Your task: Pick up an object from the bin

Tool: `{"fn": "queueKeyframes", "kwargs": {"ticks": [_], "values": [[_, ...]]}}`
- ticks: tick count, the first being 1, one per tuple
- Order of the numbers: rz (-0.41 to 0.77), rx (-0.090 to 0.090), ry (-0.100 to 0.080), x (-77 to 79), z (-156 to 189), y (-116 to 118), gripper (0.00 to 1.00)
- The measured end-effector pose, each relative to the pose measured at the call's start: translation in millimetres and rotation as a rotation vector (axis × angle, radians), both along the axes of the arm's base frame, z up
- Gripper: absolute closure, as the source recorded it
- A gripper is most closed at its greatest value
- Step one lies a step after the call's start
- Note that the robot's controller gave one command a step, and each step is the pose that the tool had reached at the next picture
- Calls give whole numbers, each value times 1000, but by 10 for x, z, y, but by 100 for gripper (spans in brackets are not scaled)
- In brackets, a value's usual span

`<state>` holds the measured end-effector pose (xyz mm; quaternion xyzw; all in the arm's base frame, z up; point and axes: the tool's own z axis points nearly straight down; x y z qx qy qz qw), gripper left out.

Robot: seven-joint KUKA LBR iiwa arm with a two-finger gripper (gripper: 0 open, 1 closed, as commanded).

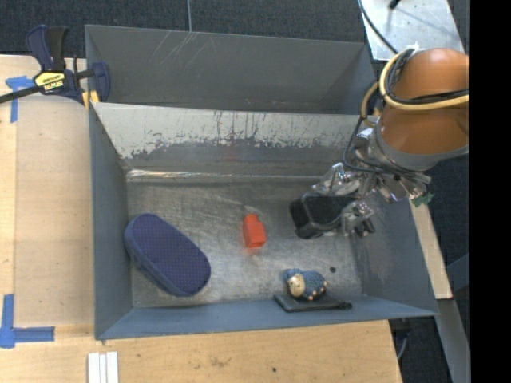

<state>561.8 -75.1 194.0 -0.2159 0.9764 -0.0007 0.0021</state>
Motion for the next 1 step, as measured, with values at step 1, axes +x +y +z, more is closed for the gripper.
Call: {"fn": "queueKeyframes", "kwargs": {"ticks": [1], "values": [[577,-2,2,-52,1274,-513,100]]}}
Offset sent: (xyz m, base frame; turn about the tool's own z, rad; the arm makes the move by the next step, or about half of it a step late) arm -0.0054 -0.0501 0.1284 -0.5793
